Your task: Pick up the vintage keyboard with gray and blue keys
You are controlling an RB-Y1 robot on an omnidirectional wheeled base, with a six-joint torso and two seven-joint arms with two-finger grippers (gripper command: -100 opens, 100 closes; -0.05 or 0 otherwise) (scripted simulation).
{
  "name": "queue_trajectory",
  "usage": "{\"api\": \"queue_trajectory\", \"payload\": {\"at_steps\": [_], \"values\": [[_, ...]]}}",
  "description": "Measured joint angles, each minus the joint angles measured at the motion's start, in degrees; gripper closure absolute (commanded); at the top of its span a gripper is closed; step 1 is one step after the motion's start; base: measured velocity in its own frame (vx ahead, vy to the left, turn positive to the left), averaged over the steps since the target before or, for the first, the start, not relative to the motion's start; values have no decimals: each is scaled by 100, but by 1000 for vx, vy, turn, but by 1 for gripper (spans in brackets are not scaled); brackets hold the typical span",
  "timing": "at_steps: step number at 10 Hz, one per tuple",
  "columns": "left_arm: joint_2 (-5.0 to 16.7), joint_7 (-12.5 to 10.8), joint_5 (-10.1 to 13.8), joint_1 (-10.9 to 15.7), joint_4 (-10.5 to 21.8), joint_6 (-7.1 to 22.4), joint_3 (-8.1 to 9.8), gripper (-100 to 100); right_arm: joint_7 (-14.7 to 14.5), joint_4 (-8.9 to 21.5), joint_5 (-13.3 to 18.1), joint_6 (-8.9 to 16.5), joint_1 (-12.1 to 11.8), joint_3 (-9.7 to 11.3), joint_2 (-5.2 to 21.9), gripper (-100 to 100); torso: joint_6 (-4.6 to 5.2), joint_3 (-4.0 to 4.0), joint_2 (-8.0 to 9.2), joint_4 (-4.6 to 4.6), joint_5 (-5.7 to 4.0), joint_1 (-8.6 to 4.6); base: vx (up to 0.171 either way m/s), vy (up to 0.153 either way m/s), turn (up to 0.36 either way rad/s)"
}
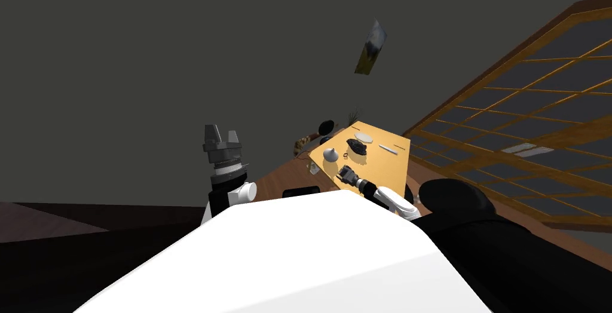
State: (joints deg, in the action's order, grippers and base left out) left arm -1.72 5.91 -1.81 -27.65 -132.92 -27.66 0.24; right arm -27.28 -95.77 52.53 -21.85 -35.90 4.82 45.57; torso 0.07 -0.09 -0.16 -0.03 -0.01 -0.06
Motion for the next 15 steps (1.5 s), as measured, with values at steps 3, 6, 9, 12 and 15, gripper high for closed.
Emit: {"api": "queue_trajectory", "payload": {"at_steps": [3, 6, 9, 12, 15], "values": [[0, 0, 0, 1, 0, 0, 0, 0, -249, 237, 467, 72, -132, 104, 257, -100, -3, -1, -2, 0, 0, -1, 26, -23, 282], [0, 0, 0, -1, 0, 0, 1, 0, -537, 520, 859, 44, -217, 140, 417, -100, 5, 1, 1, 0, -1, 3, 15, -17, 88], [0, 0, 0, 0, 0, 0, 0, 0, -888, 769, 1256, 23, -394, 190, 538, -100, -1, -2, -4, 0, 1, 1, 21, -21, 180], [0, 0, 0, -1, 0, 0, 1, 0, -1223, 1111, 1591, -48, -398, 253, 611, -100, 3, -2, -4, -1, 1, 1, 23, -20, 198], [0, 0, 0, 0, 0, 0, 0, 0, -1454, 1287, 1986, 2, -577, 328, 737, -100, 2, -2, -4, -1, 1, 2, 24, -23, 141]]}}
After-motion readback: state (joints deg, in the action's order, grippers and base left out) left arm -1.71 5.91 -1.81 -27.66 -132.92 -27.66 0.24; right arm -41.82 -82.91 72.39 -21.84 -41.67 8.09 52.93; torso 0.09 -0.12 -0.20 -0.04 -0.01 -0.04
